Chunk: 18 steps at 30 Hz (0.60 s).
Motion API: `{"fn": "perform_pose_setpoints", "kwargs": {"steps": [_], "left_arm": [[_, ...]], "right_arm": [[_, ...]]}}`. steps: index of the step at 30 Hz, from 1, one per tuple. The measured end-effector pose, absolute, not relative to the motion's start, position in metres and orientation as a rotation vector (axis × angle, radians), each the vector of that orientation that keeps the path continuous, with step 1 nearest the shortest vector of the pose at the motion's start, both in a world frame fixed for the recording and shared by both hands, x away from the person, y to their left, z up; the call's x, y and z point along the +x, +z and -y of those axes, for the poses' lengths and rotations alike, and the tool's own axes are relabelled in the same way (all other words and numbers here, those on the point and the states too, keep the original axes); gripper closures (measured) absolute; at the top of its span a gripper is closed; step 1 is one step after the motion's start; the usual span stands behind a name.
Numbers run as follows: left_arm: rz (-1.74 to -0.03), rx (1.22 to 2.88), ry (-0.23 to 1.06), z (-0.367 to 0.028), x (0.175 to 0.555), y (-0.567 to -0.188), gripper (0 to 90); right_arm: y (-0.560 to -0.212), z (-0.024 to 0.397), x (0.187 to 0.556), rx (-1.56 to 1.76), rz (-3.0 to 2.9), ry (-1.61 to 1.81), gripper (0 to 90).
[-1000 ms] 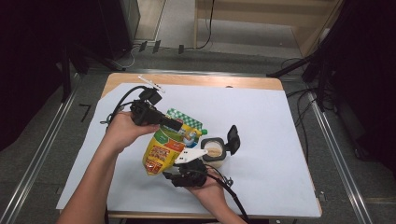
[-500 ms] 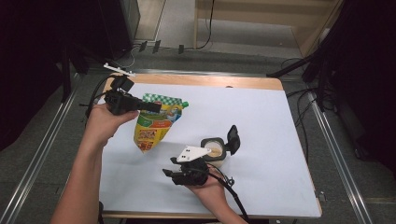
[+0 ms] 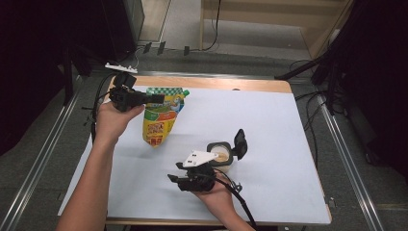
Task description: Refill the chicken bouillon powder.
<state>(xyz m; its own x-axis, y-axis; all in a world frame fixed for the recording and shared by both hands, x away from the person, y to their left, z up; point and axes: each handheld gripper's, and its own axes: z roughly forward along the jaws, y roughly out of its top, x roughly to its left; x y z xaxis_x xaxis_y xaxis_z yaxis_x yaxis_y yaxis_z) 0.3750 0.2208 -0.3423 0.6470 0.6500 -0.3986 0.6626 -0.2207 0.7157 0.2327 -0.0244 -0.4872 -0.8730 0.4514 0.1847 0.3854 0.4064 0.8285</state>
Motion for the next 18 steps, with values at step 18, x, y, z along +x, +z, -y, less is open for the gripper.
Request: {"fn": "perform_pose_setpoints", "kwargs": {"steps": [18], "left_arm": [[-1.056,1.943,-0.088,-0.236,0.370,-0.345,81.7]], "right_arm": [[-0.486,0.023,0.232,0.751,-2.582,1.489,52.8]]}}
